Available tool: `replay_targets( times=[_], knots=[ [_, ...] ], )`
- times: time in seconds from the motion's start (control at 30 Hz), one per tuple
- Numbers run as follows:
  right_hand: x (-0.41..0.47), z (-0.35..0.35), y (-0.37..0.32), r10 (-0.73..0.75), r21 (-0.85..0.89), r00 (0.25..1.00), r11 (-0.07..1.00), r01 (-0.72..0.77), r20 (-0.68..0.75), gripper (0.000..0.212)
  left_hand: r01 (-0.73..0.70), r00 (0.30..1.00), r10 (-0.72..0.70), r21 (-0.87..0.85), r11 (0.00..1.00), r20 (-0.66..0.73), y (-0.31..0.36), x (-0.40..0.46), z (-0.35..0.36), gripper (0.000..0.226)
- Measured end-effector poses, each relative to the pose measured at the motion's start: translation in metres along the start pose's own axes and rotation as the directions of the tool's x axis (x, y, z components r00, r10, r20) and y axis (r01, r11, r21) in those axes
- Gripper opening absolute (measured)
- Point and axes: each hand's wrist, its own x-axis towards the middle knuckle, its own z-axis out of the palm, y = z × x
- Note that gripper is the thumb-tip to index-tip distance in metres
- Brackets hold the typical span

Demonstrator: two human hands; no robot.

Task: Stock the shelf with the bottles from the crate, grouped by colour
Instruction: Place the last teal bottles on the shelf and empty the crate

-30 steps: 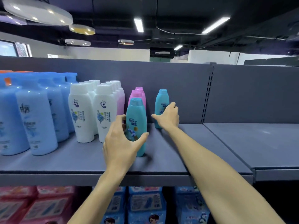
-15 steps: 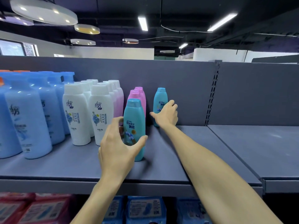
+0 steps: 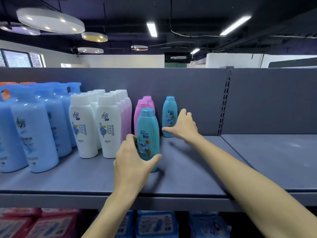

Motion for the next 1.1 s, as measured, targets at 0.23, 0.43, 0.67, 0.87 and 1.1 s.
replay_targets(
  times=[0.23,0.43,0.67,0.87,1.1],
  knots=[
    [-0.006,-0.037,0.033,-0.074,-0.026,0.994,0.997,0.077,0.086,0.058,-0.029,0.997,0.022,0.098,0.995,0.074,0.026,0.016,0.045,0.057],
    [-0.001,-0.052,0.047,-0.06,-0.019,0.996,0.998,0.062,0.073,0.052,-0.028,0.997,0.018,0.132,0.991,0.076,0.046,0.04,0.09,0.061],
    [0.0,-0.054,0.043,-0.113,-0.003,0.992,0.994,0.114,0.054,0.052,0.054,0.998,-0.061,0.182,0.982,0.033,0.054,0.068,0.127,0.062],
    [-0.001,-0.057,0.051,-0.128,0.001,0.992,0.992,0.128,0.008,0.05,0.098,0.995,-0.102,0.181,0.979,0.014,0.052,0.084,0.139,0.06],
    [-0.006,-0.06,0.049,-0.157,-0.006,0.988,0.988,0.156,-0.006,0.054,0.103,0.994,-0.106,0.175,0.979,0.011,0.05,0.086,0.138,0.061]
  ],
)
